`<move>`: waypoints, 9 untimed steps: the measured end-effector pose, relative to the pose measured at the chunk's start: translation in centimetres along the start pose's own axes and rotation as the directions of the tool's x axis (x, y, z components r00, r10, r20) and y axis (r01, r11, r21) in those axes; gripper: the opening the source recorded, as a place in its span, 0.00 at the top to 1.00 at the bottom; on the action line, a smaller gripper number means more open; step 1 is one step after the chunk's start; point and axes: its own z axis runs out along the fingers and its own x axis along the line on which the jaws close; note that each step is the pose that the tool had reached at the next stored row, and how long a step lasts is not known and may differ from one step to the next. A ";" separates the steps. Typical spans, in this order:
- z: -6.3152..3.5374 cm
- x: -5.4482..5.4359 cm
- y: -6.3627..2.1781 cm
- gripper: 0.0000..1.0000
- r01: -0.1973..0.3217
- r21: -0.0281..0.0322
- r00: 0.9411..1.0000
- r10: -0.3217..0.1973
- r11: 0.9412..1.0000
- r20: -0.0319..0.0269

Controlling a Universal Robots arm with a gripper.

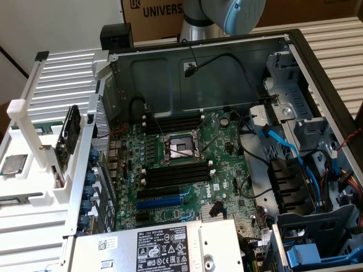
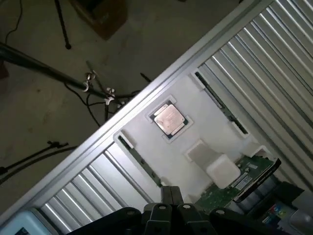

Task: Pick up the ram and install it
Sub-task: 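Pick up the ram and move it above insertion slot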

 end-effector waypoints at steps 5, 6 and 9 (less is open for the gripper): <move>0.07 0.0 0.00 0.90 0.128 -0.004 0.992 -0.128 0.992 0.000; 0.09 0.0 0.00 0.90 0.163 -0.004 0.987 -0.163 0.987 0.000; 0.12 0.0 0.00 0.90 0.217 -0.006 0.976 -0.217 0.976 0.000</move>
